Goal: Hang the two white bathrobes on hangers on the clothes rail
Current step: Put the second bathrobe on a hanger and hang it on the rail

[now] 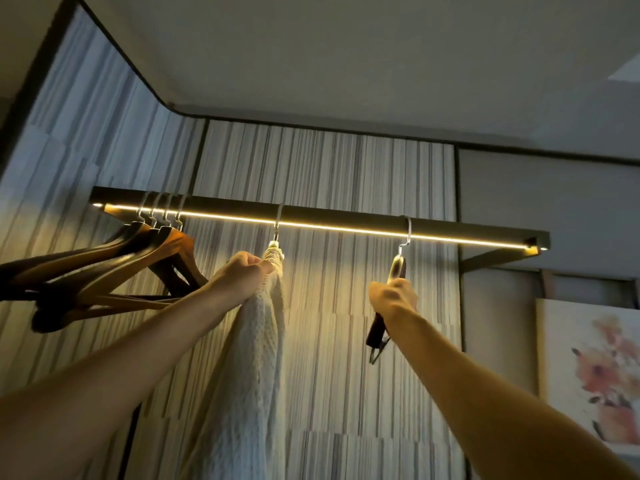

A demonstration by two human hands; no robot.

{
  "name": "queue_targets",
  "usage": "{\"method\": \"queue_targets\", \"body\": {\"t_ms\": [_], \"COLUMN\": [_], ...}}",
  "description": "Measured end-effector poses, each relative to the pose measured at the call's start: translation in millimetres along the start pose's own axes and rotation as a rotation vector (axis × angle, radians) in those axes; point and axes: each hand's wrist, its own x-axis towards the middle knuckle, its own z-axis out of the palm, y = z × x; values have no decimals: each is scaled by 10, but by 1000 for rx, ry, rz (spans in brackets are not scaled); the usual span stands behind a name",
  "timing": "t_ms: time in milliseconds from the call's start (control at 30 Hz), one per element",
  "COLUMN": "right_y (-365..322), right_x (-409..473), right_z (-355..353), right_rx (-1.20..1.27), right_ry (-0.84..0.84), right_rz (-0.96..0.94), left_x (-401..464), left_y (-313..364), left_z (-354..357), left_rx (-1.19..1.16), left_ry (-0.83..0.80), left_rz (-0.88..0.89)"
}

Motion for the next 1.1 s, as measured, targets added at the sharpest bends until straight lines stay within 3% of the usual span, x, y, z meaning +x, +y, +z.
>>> {"method": "queue_targets", "body": {"t_ms": [100, 233, 333, 467, 700, 833, 1100], "right_y": [45, 126, 153, 253, 370, 498, 751], "right_x": [104, 244, 265, 297, 248, 291, 444], "right_z": [-345, -719, -963, -1199, -1447, -1573, -1849], "right_rx": [-24, -69, -126, -143, -170, -70, 158], "right_ry": [-69, -119, -114, -156, -327, -442, -556], "right_rz": [7, 30, 20, -7, -62, -77, -106], "left_x": [-17, -99, -210, -342, -545, -650, -964], "left_y": [169, 466, 685, 837, 1142, 1325, 1457], "left_z": [17, 241, 584, 1191, 2013, 2298, 2573], "left_rx": [164, 404, 447, 359, 207, 141, 255], "left_ry": [51, 207, 117, -141, -282, -242, 41], "left_rz": [70, 351, 487, 423, 337, 255, 98]}}
